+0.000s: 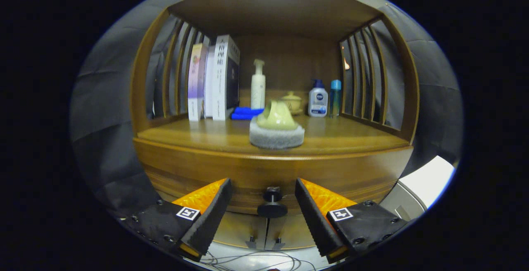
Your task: Pull open the drawer, take out the items inside it, and place them on the countertop above the cabinet.
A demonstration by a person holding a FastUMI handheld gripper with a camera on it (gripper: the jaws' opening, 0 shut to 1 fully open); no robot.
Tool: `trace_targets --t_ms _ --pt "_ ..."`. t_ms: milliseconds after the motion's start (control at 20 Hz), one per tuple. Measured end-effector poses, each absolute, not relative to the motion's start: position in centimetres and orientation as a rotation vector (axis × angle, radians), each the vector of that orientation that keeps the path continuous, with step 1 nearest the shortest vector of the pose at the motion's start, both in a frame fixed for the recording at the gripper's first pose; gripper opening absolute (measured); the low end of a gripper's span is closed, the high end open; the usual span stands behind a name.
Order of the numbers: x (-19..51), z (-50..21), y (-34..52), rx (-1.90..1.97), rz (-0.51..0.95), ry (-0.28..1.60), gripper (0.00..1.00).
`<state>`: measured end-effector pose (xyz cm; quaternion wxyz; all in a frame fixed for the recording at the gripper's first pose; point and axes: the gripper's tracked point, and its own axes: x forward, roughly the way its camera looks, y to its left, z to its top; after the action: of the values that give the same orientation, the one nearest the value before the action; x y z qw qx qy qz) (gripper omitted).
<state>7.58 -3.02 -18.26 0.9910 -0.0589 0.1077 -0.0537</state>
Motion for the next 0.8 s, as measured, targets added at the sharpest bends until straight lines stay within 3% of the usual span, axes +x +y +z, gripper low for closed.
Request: trace_targets --t_ms 400,800 --pt "-1.5 -4.7 -1.2 -0.032 -0.077 -0.002 0.96" --pt "-4.6 4.0 1.5 0.008 0.020 -0.121 0.95"
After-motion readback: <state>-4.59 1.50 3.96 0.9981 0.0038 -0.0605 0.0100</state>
